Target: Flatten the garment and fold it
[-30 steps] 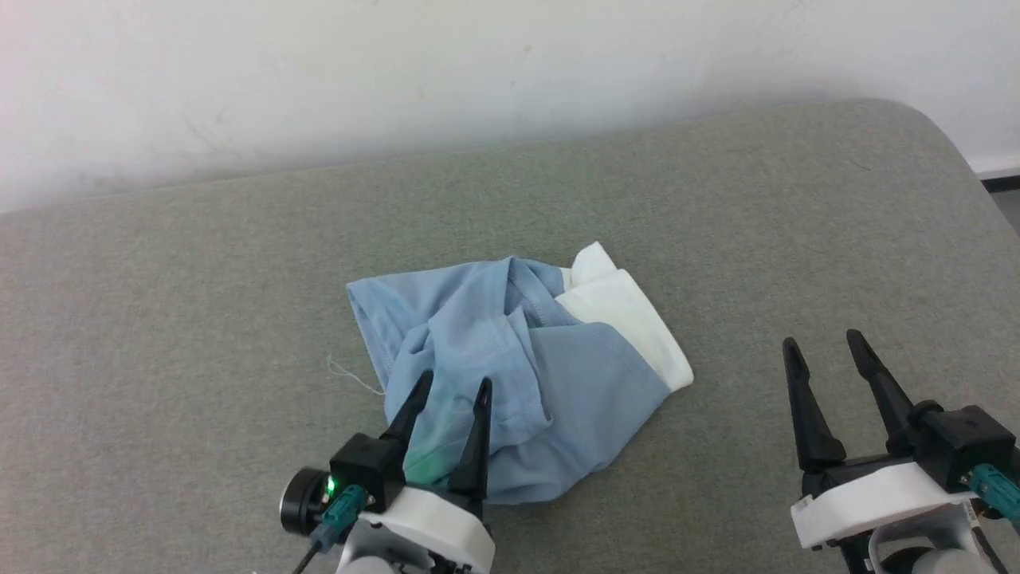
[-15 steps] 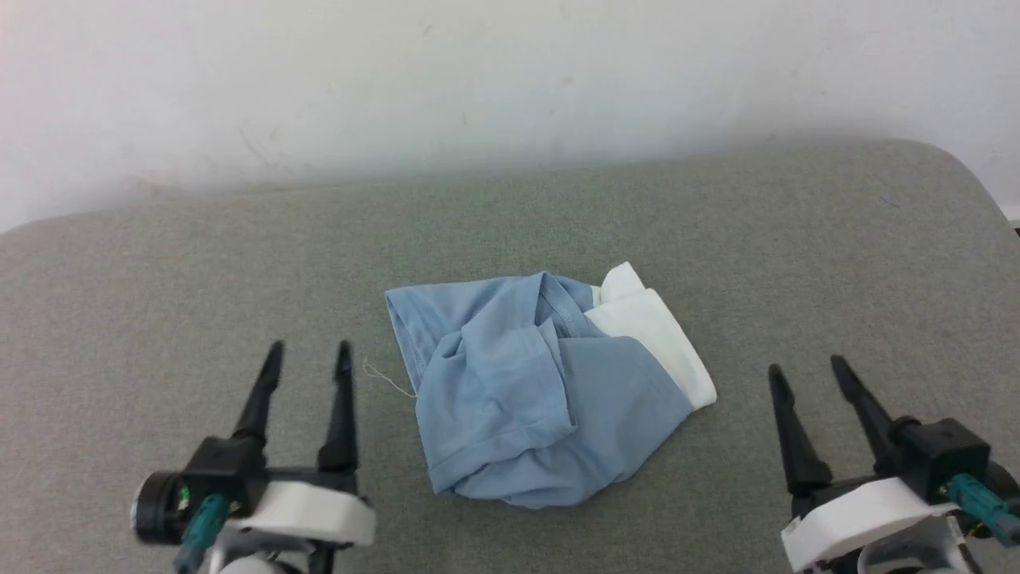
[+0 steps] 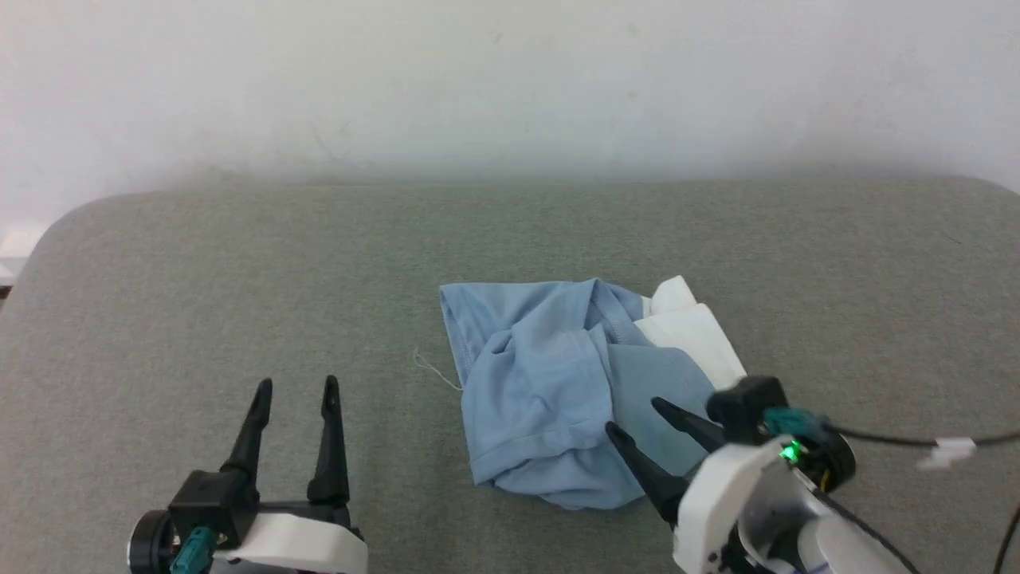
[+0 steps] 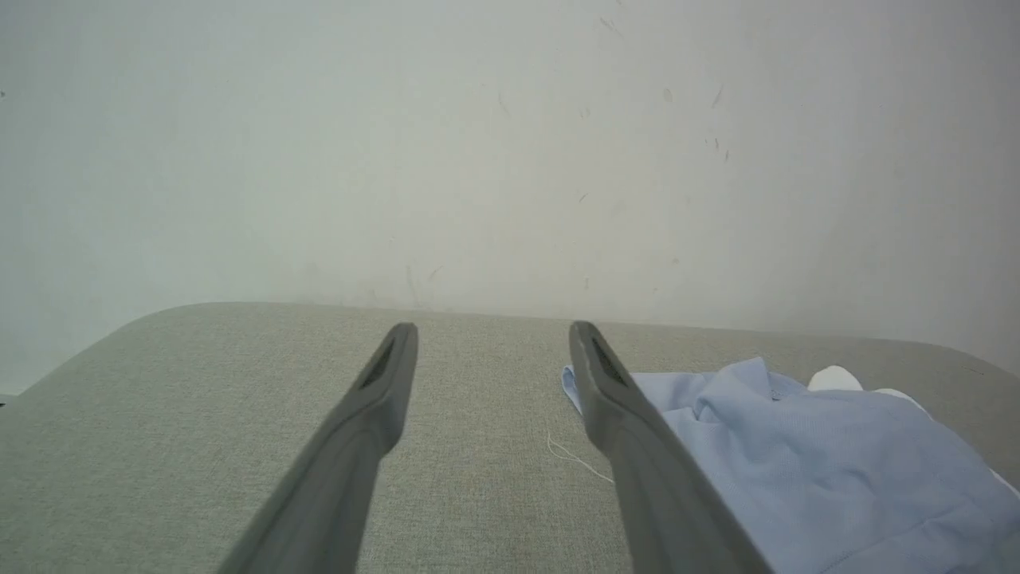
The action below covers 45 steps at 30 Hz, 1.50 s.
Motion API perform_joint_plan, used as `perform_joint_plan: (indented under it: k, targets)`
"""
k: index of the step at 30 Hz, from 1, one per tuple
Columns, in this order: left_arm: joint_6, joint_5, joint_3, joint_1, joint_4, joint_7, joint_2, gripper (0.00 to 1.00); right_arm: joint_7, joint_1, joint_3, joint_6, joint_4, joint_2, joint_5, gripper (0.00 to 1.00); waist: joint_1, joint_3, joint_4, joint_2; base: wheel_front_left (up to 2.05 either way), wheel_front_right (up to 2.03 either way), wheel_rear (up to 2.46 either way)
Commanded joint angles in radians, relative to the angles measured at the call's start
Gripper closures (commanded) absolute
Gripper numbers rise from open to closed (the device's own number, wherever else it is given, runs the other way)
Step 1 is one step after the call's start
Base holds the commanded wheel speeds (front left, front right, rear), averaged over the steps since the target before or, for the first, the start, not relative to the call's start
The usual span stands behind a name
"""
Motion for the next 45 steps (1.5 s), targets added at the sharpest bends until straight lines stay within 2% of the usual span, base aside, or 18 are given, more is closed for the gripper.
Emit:
perform_joint_plan:
  k: [1,5,6,7,11,14,17,21,25,28,31,33,35,36,37,40,41,45]
  targets:
    - [-0.010,-0.006,-0.003,0.005,0.004,-0.005,-0.008,0.00,0.017,-0.052,0.033,-0.001,0.027,-0.014,0.023,0.00,0.0000,0.005,0.026,0.0000,0.00,0.00,0.00]
    - [-0.014,-0.004,-0.004,-0.002,0.014,-0.005,-0.022,0.00,0.047,-0.142,0.126,-0.001,0.107,-0.037,0.099,0.00,0.0000,0.007,0.040,0.0000,0.00,0.00,0.00]
    - [-0.015,-0.004,-0.002,-0.002,0.016,-0.005,-0.024,0.00,0.055,-0.159,0.145,-0.001,0.126,-0.045,0.116,0.64,0.0000,0.008,0.042,0.0000,0.00,0.00,0.00]
    - [-0.016,-0.004,0.000,-0.003,0.017,-0.005,-0.026,0.00,0.059,-0.174,0.161,-0.001,0.139,-0.052,0.131,1.00,0.0000,0.008,0.043,0.0000,0.00,0.00,0.00]
    - [-0.016,-0.001,0.015,0.002,0.020,-0.005,-0.031,0.00,0.013,-0.231,0.175,-0.001,0.127,-0.084,0.156,1.00,0.0000,0.009,0.030,0.0000,0.00,0.00,0.00]
    - [-0.016,0.006,0.021,0.003,0.018,-0.005,-0.037,0.00,-0.060,-0.262,0.114,-0.001,0.063,-0.124,0.131,1.00,0.0000,0.010,0.012,0.0000,0.00,0.00,0.00]
    - [-0.019,0.010,0.028,0.006,0.015,-0.005,-0.041,0.00,-0.106,-0.251,-0.027,-0.001,-0.035,-0.171,0.085,1.00,0.0000,0.007,-0.009,0.0000,0.00,0.00,0.00]
    - [-0.022,0.015,0.036,0.016,0.013,-0.005,-0.047,0.00,-0.077,-0.128,-0.319,-0.001,-0.168,-0.194,-0.005,1.00,0.0000,0.006,-0.037,0.0000,0.00,0.00,0.00]
    - [-0.026,0.018,0.045,0.021,0.014,-0.005,-0.051,0.00,-0.008,0.067,-0.597,-0.001,-0.244,-0.131,-0.067,1.00,0.0000,0.009,-0.059,0.0000,0.00,0.00,0.00]
    - [-0.029,0.021,0.049,0.016,0.017,-0.005,-0.054,0.00,0.017,0.204,-0.756,-0.001,-0.231,-0.059,-0.083,1.00,0.0000,0.013,-0.068,0.0000,0.00,0.00,0.00]
    - [-0.033,0.023,0.052,0.014,0.022,-0.005,-0.055,0.00,0.036,0.309,-0.838,-0.001,-0.172,0.011,-0.091,1.00,0.0000,0.013,-0.076,0.0000,0.00,0.00,0.00]
    - [-0.037,0.024,0.054,0.013,0.028,-0.005,-0.055,0.00,0.048,0.354,-0.849,-0.001,-0.127,0.051,-0.081,1.00,0.0000,0.013,-0.078,0.0000,0.00,0.00,0.00]
    - [-0.038,0.025,0.055,0.012,0.031,-0.005,-0.055,0.00,0.056,0.372,-0.844,-0.001,-0.103,0.064,-0.077,1.00,0.0000,0.012,-0.080,0.0000,0.00,0.00,0.00]
    - [-0.037,0.026,0.058,0.014,0.036,-0.005,-0.056,0.00,0.051,0.389,-0.827,-0.001,-0.075,0.080,-0.073,0.52,0.0000,0.011,-0.084,0.0000,0.00,0.00,0.00]
    - [-0.037,0.027,0.060,0.015,0.038,-0.005,-0.056,0.00,0.032,0.387,-0.821,-0.001,-0.073,0.087,-0.069,0.00,0.0000,0.011,-0.086,0.0000,0.00,0.00,0.00]
    - [-0.037,0.029,0.062,0.016,0.044,-0.005,-0.055,0.00,-0.068,0.354,-0.813,-0.001,-0.098,0.100,-0.066,0.00,0.0000,0.010,-0.090,0.0000,0.00,0.00,0.00]
    - [-0.037,0.029,0.062,0.016,0.044,-0.005,-0.055,0.00,-0.068,0.354,-0.813,-0.001,-0.098,0.100,-0.066,0.00,0.0000,0.010,-0.090,0.0000,0.00,0.00,0.00]
    - [-0.039,0.030,0.058,0.013,0.054,-0.005,-0.056,0.00,-0.219,0.301,-0.829,-0.001,-0.149,0.110,-0.099,0.00,0.0000,0.004,-0.087,0.0000,0.00,0.00,0.00]
